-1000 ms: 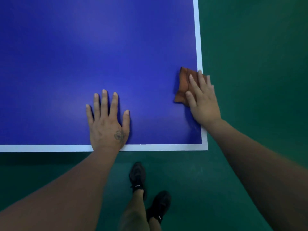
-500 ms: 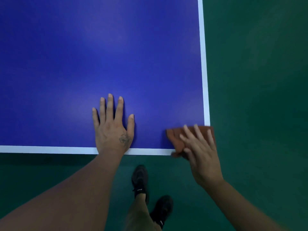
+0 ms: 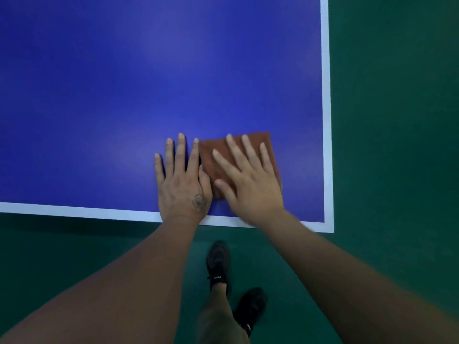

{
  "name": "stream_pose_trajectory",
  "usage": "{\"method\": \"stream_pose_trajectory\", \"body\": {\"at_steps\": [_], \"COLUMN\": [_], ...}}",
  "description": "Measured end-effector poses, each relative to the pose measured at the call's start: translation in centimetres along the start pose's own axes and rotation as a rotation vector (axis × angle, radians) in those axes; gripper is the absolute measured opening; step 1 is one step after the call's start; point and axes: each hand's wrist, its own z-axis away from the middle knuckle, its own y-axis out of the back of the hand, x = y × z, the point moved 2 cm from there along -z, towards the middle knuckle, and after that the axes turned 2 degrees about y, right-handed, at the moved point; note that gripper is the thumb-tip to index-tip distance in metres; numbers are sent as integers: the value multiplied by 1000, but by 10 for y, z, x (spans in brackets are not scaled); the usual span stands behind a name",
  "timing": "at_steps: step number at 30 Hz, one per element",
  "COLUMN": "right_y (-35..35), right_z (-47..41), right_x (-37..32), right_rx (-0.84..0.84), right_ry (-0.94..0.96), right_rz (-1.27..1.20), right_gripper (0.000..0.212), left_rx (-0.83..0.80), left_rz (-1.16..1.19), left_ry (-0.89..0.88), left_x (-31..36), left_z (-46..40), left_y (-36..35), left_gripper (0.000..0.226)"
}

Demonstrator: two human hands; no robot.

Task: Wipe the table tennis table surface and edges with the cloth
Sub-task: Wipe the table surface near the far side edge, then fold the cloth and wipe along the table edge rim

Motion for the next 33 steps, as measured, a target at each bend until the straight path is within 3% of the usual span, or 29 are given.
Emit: {"method": "stream_pose_trajectory", "body": {"at_steps": [11, 17, 22, 26, 31, 33], "right_y": [24, 79, 137, 182, 234, 252], "right_z": [121, 138, 156, 176, 204, 214], "right_x": [8, 21, 14, -1, -23, -35], "right_rx": [-184, -131, 16, 35, 42, 60], "right_ry": [228, -106, -276, -364, -307, -293], "right_rz": [-111, -419, -427, -511, -506, -514], "right_gripper": [80, 56, 53, 64, 72, 78], "left_rx": [-18, -156, -222, -392, -470, -438], "left_rz": [67, 145, 710, 972, 900, 844], "left_ry": [-1, 19, 138, -88, -352, -387], "left_x": [-1, 0, 36, 78, 92, 89], "left_z": [1, 3, 42, 103, 154, 170], "left_y": [5, 19, 78, 147, 213, 230], "left_gripper": [67, 72, 62, 54, 74, 67]}}
